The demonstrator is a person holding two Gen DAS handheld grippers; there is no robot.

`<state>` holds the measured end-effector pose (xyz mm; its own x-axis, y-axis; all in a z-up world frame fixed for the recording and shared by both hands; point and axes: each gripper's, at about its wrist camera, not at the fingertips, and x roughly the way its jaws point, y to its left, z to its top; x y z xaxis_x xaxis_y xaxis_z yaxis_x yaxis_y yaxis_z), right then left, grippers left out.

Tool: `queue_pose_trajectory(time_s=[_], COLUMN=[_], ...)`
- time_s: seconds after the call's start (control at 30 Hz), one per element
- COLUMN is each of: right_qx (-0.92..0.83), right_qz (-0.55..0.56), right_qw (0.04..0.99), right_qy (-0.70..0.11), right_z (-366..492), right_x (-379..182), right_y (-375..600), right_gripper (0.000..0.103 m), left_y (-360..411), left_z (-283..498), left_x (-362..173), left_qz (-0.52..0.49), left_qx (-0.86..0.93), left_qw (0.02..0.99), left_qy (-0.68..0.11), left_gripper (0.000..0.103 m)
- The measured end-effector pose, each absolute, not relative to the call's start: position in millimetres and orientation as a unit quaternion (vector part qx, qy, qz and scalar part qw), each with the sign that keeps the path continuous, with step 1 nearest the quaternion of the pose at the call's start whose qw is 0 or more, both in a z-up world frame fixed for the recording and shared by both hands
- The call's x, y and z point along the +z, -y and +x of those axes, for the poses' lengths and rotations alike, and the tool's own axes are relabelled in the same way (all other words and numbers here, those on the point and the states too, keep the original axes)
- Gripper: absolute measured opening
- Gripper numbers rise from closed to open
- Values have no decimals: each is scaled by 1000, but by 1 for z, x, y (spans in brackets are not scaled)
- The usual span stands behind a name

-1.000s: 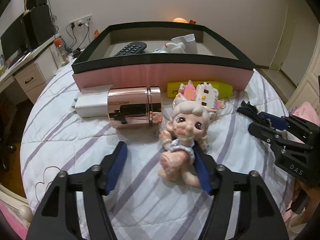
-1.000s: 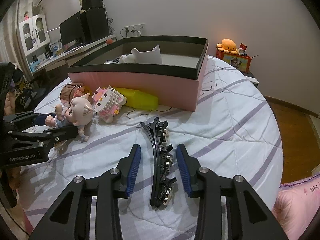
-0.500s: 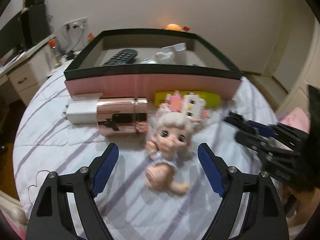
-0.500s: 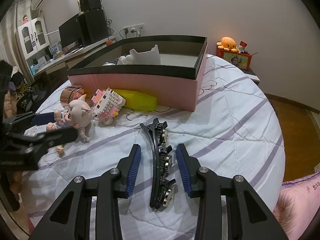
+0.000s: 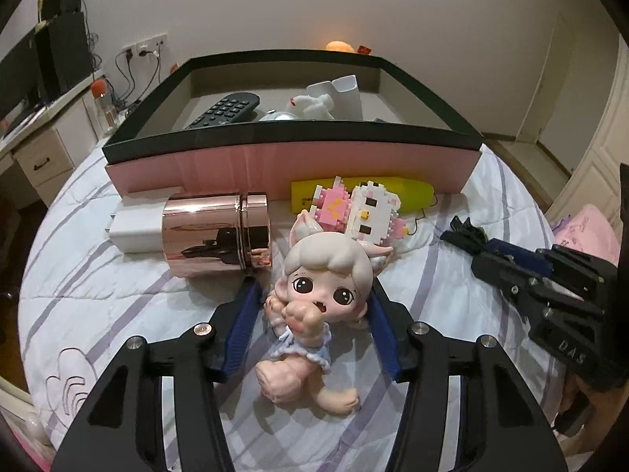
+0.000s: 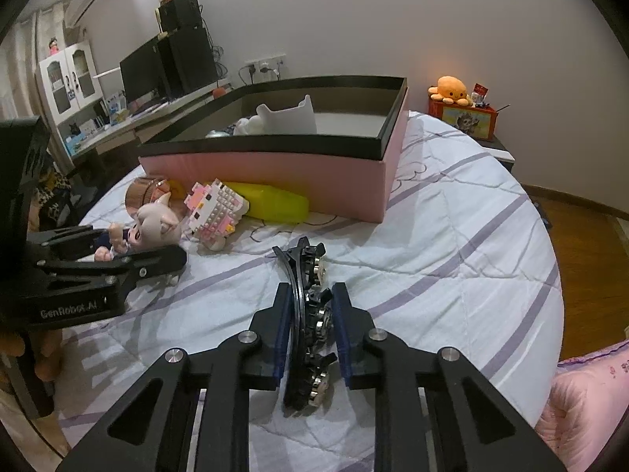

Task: Organize rigid objects
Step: 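Close the left tool on the doll figure while the right tool holds the clip, then lift the doll and hair clip with both tools toward the pink box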

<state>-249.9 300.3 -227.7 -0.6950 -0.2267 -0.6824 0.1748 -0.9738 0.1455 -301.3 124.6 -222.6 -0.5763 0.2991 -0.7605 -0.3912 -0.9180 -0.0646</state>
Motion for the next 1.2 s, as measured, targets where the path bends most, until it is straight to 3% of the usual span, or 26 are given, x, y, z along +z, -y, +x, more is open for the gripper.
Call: queue_pose_trajectory(time_s=[0.47,0.97,1.2], right_qx=[-921,-901,-910], right_qz=[362,420,399], right_qw=[137,97,103], right_qy=[43,-49,-42], right_z=[-245,-278,-268], right_x=[-203,-224,-220], right_y=[-286,-250,-253], right_gripper=[20,21,20], left_y=[-101,-77,-69], left_z=[-280,-273,-269], left_x=[-196,-201,-191], left_qz=[-395,-403,-388], left_qx=[894,893,900], left_qw=[205,197,195], left_qy=[-57,-45,-34], left_gripper=[55,55,55])
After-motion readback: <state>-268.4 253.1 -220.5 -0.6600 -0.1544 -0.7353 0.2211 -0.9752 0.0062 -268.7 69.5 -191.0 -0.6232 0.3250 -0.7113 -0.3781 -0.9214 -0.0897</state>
